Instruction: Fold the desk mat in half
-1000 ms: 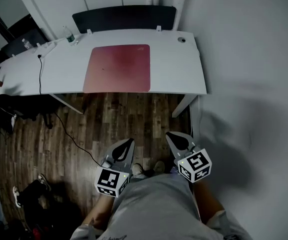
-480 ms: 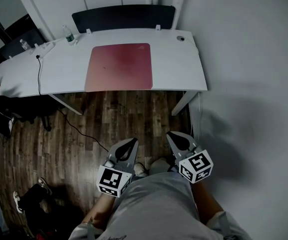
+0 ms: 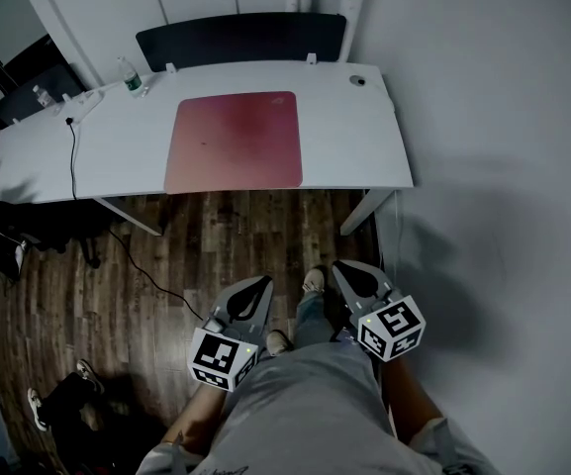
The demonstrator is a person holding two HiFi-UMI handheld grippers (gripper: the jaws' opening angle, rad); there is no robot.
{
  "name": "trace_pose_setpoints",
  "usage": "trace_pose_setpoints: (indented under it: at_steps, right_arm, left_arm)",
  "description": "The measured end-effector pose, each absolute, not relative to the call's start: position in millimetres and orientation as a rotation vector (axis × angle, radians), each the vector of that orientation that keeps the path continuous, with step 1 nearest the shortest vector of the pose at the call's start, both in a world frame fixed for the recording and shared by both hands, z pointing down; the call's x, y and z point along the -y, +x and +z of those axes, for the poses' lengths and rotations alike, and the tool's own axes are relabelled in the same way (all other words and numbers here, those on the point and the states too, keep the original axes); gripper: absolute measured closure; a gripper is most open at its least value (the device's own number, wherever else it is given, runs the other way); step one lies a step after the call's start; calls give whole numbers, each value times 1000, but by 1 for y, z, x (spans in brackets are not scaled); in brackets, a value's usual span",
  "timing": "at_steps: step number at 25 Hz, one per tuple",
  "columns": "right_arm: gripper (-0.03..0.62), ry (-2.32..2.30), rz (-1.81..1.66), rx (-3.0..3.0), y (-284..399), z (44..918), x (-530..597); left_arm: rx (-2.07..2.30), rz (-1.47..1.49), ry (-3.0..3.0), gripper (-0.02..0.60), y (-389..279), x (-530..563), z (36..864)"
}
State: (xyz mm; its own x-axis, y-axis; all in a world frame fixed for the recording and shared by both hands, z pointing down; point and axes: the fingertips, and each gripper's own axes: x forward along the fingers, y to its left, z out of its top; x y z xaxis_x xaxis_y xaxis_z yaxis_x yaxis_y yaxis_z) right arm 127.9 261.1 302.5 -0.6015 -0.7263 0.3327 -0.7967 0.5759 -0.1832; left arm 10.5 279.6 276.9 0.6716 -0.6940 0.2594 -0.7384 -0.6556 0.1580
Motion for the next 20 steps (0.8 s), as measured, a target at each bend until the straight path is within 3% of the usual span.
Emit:
trace_pose_setpoints:
  at_steps: [20]
  right_arm:
    - [586,1190,436,2633,183,298,-61]
  left_arm:
    - [1212,298,2586,561,61,-92,284]
